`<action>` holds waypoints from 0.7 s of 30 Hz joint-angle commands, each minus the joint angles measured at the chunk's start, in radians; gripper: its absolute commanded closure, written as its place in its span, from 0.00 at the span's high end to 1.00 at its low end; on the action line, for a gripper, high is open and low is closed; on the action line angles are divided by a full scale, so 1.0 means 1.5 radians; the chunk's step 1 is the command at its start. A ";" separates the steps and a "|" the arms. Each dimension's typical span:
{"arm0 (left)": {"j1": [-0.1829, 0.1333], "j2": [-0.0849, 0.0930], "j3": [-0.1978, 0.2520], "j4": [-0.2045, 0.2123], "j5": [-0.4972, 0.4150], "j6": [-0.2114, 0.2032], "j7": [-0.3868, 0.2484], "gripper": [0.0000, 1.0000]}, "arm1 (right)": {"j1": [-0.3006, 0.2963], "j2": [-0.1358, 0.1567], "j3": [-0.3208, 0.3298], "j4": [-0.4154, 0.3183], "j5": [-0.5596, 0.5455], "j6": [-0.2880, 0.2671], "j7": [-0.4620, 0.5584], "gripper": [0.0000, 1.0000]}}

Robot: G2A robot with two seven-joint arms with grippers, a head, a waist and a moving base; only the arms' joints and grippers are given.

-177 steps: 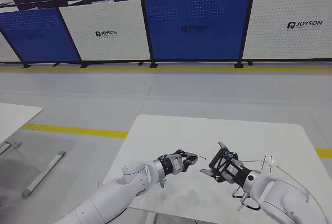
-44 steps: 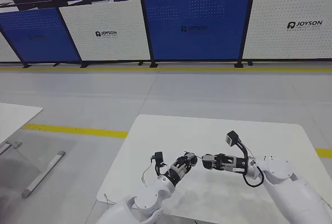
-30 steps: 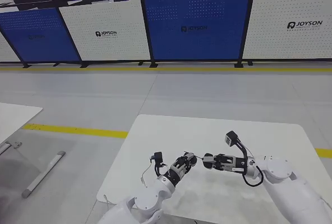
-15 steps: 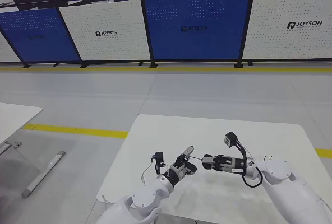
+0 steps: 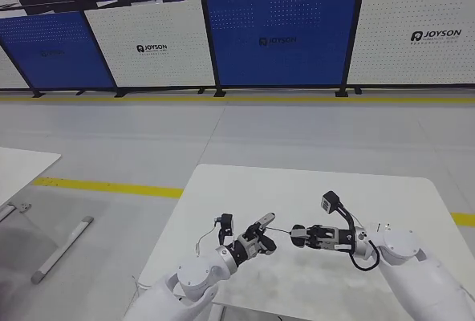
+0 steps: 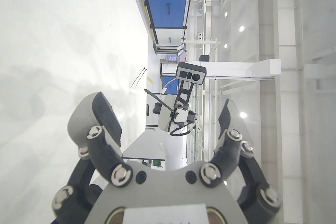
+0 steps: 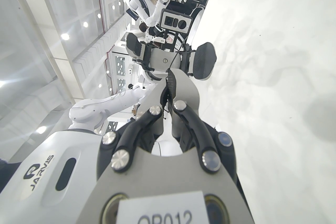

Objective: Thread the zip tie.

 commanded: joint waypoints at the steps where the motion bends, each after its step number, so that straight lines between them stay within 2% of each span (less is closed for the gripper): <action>1: 0.000 0.000 0.001 -0.001 0.000 0.000 -0.001 1.00 | 0.000 0.000 0.000 0.000 0.000 0.000 0.000 0.00; 3: -0.001 -0.002 0.004 -0.003 -0.006 -0.012 -0.003 1.00 | 0.000 0.000 0.000 0.000 0.000 0.000 0.000 0.00; 5: -0.002 -0.006 0.007 -0.003 -0.026 -0.035 -0.001 1.00 | 0.000 0.000 0.000 0.000 0.000 0.000 0.000 0.00; 7: -0.003 -0.010 0.008 0.000 -0.027 -0.057 0.024 1.00 | 0.000 0.000 0.000 0.000 0.000 0.000 0.000 0.00; 17: -0.005 -0.011 0.013 0.003 -0.015 -0.055 0.024 1.00 | 0.000 0.000 0.000 0.000 0.000 0.000 0.000 0.00; 21: -0.012 -0.014 0.022 0.015 0.010 -0.073 0.013 1.00 | 0.000 0.000 0.000 0.000 0.000 0.000 0.000 0.00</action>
